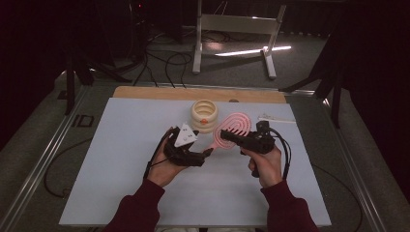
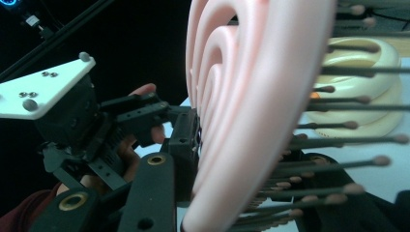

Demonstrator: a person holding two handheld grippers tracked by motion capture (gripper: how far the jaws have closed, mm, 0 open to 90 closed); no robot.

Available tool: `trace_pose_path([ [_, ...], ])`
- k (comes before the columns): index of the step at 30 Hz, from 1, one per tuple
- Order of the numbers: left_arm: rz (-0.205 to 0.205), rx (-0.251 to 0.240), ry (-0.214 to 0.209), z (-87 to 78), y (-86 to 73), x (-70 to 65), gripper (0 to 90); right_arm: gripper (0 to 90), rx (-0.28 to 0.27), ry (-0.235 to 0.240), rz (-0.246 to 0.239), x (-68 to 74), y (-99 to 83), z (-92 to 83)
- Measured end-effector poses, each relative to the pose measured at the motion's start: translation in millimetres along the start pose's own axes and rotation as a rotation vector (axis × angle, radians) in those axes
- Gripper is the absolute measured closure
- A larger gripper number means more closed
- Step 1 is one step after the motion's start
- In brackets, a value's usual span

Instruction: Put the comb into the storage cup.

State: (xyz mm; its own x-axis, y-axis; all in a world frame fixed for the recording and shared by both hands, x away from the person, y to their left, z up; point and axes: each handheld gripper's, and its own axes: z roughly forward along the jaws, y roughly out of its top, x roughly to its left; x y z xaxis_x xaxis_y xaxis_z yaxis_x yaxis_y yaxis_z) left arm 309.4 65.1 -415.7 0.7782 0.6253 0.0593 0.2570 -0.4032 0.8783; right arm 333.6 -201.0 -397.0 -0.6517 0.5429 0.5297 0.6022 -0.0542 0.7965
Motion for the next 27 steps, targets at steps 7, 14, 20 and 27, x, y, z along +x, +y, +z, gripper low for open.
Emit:
trace_pose_path([
  [7,-0.015,-0.024,0.081,-17.4,-12.4,7.3,15.3,63.8,-0.002,-0.007,0.001,-0.2,0.7,0.0],
  [14,-0.051,-0.049,0.116,-34.1,-27.9,18.7,2.3,63.8,-0.004,-0.011,0.003,-2.0,1.6,0.1],
  [20,-0.111,-0.044,0.161,-50.0,-57.1,35.6,0.1,63.8,-0.004,-0.017,0.007,-3.7,3.0,-1.3],
  [27,-0.144,-0.051,0.207,-68.2,-77.7,43.3,0.1,63.8,-0.009,-0.026,0.007,-4.8,5.6,-3.0],
])
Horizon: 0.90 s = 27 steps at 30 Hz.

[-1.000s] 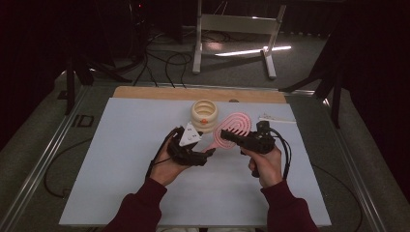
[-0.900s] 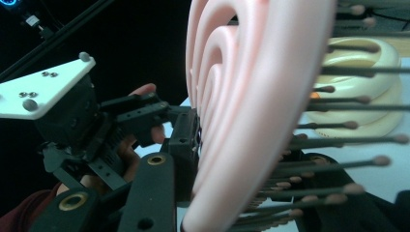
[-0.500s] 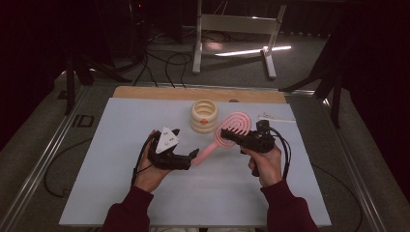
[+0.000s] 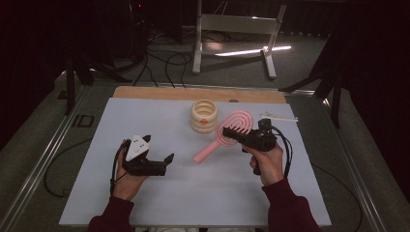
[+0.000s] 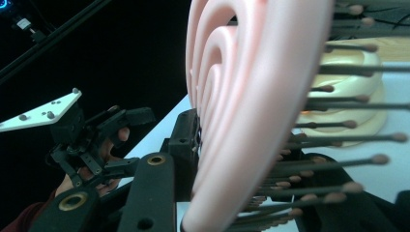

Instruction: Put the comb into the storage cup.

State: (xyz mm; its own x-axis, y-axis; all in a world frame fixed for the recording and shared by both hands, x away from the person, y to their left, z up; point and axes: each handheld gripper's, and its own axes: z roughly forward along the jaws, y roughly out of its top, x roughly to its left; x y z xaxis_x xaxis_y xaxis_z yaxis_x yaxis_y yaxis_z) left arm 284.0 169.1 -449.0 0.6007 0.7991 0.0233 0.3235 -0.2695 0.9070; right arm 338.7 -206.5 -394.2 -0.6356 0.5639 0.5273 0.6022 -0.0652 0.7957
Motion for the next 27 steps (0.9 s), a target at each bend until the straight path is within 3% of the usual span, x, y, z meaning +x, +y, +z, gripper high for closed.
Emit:
trace_pose_path([
  [15,-0.042,-0.025,0.069,-28.2,-34.8,21.8,0.2,63.7,-0.019,-0.022,-0.010,-2.4,9.5,-5.4],
  [27,-0.072,-0.047,0.100,-43.3,-45.4,29.1,0.2,63.7,-0.023,-0.026,0.001,-7.6,11.0,-5.8],
])
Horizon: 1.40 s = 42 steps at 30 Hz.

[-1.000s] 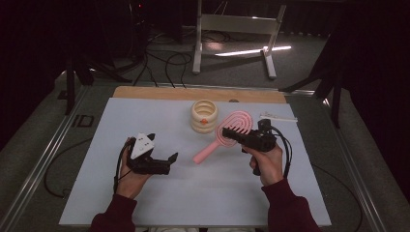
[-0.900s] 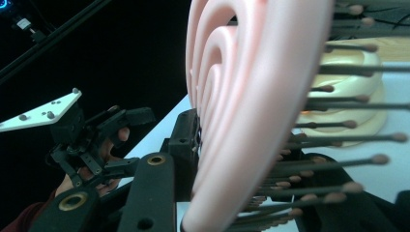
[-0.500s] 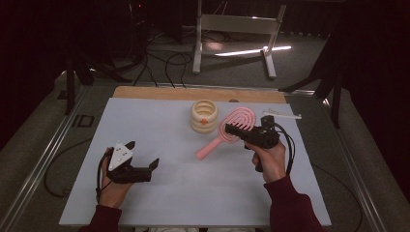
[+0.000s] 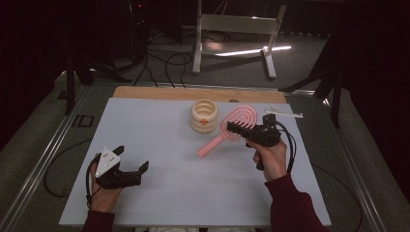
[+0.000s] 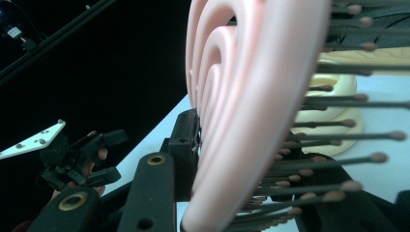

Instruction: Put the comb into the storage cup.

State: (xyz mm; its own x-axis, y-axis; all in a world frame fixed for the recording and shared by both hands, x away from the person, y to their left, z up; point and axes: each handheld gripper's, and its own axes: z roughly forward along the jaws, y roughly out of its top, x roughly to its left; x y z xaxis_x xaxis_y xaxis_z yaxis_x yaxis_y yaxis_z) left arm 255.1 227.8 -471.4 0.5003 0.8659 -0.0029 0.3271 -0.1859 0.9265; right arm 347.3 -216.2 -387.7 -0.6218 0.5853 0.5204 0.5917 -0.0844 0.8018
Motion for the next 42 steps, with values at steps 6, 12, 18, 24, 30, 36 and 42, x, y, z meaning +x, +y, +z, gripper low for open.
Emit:
trace_pose_path([
  [6,-0.016,-0.025,0.011,-6.6,-1.3,5.2,0.2,63.7,-0.006,-0.002,0.002,-2.3,0.1,-0.6],
  [12,-0.029,-0.034,0.025,-10.0,-4.4,8.5,0.2,63.7,-0.013,0.000,0.006,-2.0,0.8,-1.3],
  [18,-0.028,-0.038,0.032,-11.2,-5.2,8.8,0.2,63.7,-0.021,0.001,0.010,-3.7,1.9,-1.3],
  [24,-0.028,-0.036,0.037,-12.5,-4.9,9.5,0.2,63.7,-0.026,0.005,0.009,-2.1,4.6,1.2],
  [30,-0.029,-0.034,0.040,-12.4,-5.6,9.9,0.2,63.7,-0.033,0.006,0.007,-0.1,8.5,2.4],
  [36,-0.029,-0.031,0.039,-11.5,-6.2,9.3,0.2,63.7,-0.040,-0.007,0.025,-3.0,12.3,2.9],
  [42,-0.031,-0.036,0.043,-12.6,-5.9,9.1,0.4,63.6,-0.041,-0.014,0.027,-4.4,16.5,3.3],
])
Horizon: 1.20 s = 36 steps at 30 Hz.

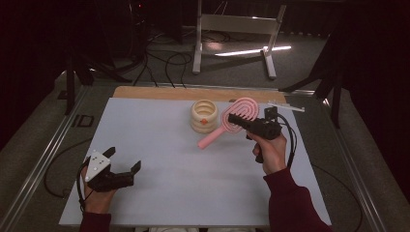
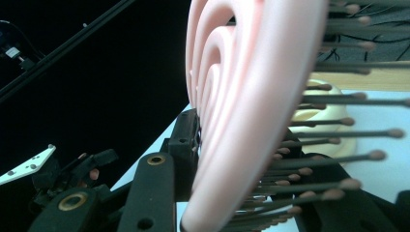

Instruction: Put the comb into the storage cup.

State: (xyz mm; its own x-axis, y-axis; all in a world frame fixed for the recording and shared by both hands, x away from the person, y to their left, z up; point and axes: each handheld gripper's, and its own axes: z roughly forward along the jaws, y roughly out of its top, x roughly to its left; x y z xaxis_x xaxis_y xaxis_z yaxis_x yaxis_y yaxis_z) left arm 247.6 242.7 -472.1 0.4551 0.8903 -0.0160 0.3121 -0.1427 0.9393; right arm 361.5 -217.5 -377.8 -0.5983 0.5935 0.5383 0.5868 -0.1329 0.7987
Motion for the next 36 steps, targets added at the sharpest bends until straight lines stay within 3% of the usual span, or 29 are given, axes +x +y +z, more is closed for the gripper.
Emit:
trace_pose_path([
  [36,-0.005,-0.010,0.005,-0.5,0.4,-1.1,0.5,63.6,0.006,-0.078,-0.025,-12.6,28.9,11.1],
])
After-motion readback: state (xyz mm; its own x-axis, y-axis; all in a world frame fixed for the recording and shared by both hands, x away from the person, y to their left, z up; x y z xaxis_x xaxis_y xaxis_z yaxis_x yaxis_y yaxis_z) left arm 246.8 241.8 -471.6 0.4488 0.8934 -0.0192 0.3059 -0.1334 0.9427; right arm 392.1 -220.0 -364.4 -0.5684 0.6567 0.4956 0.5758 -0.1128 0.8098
